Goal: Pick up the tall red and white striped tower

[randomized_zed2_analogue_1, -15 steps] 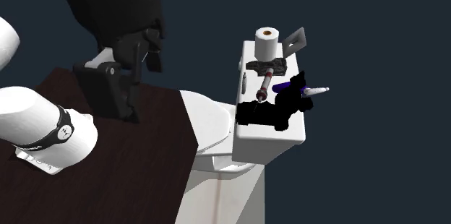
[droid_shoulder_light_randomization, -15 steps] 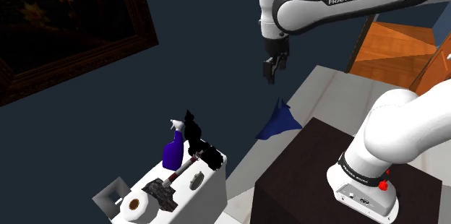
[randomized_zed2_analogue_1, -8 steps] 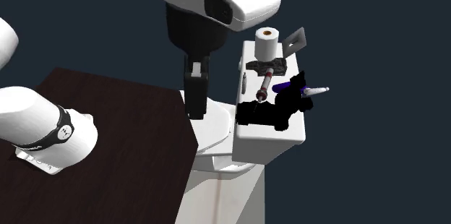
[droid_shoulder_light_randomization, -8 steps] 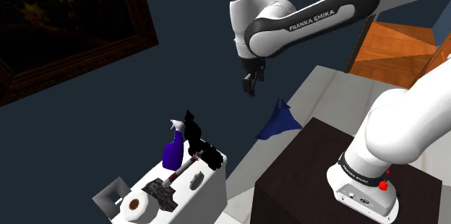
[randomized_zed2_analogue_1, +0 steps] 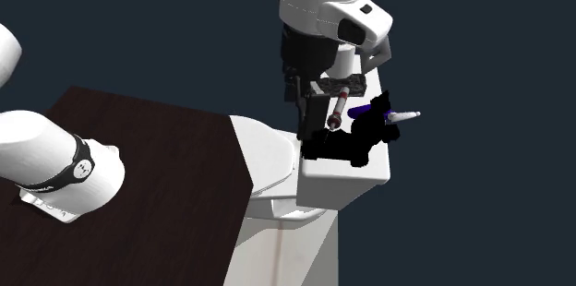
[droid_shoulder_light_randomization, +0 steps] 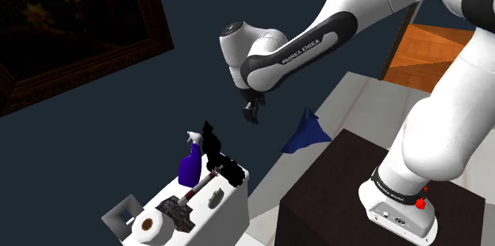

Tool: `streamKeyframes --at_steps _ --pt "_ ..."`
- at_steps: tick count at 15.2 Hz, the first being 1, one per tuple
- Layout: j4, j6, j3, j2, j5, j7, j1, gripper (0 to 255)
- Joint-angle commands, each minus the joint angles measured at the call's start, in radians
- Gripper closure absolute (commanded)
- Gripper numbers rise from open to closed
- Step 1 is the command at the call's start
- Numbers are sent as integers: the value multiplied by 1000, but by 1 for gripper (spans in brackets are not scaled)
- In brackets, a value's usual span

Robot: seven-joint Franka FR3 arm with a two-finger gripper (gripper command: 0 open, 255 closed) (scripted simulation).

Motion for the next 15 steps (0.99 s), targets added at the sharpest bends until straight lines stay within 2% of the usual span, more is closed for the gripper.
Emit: streamKeyframes --at_steps 1,7,15 --pt "34 31 13 78 -35 11 10 0" --pt "170 71 39 301 -144 51 64 0" --pt "393 77 38 594 -276 73 170 0"
